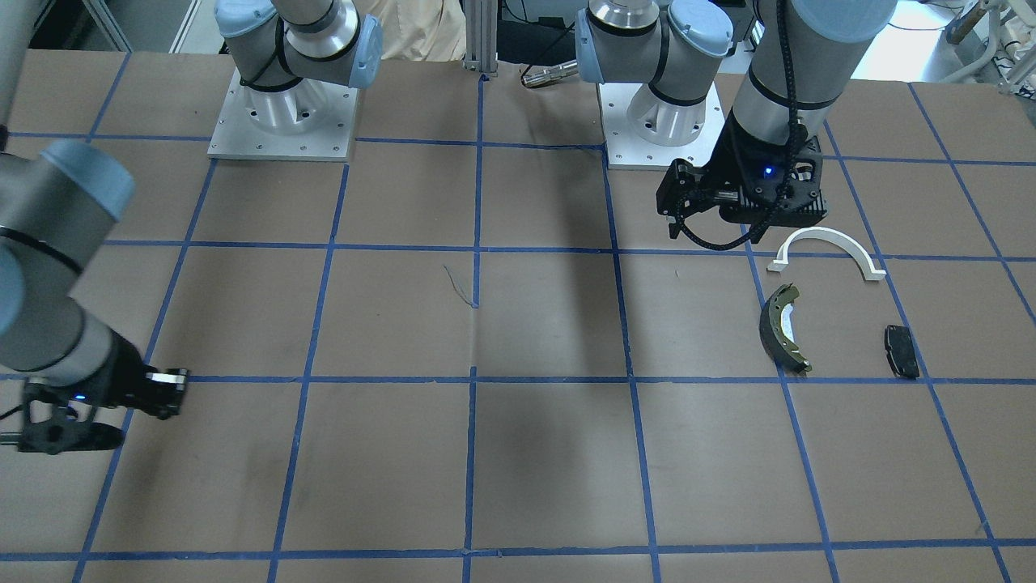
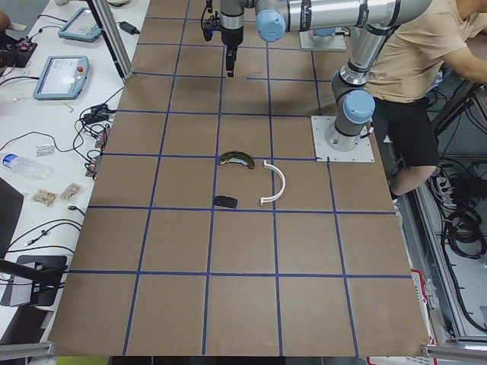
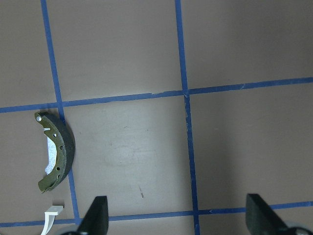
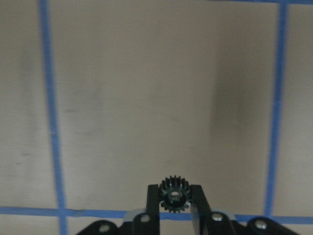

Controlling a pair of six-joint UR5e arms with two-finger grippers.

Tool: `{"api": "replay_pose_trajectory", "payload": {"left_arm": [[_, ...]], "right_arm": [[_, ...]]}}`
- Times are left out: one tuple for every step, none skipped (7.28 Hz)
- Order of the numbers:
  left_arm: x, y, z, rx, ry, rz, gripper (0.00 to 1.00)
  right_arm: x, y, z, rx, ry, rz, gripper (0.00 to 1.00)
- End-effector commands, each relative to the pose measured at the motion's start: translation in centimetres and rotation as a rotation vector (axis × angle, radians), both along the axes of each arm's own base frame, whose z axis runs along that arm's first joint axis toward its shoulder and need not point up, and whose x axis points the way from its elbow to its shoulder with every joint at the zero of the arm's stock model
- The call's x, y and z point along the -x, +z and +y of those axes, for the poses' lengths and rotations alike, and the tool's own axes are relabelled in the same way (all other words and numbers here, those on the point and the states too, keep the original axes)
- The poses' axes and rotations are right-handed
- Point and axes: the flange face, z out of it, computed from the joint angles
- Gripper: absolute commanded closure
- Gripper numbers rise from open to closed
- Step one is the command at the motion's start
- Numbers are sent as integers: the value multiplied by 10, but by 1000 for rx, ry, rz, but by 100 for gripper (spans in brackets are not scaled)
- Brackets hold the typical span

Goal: Place bearing gear from tray to pile

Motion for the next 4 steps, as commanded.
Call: {"api": "replay_pose_trajectory", "payload": {"left_arm": [[-2, 5, 1, 10, 5, 7, 0], [-5, 4, 0, 9, 12, 10, 0], [-4, 4, -1, 7, 11, 6, 0], [-5, 2, -2, 4, 12, 7, 0]], "right_arm": [[-189, -28, 22, 28, -27, -45, 87], [-257, -39, 42, 61, -46, -60, 86], [-313, -54, 67, 63, -32, -78, 85], [-359, -73, 89, 69, -24, -102, 82]]}}
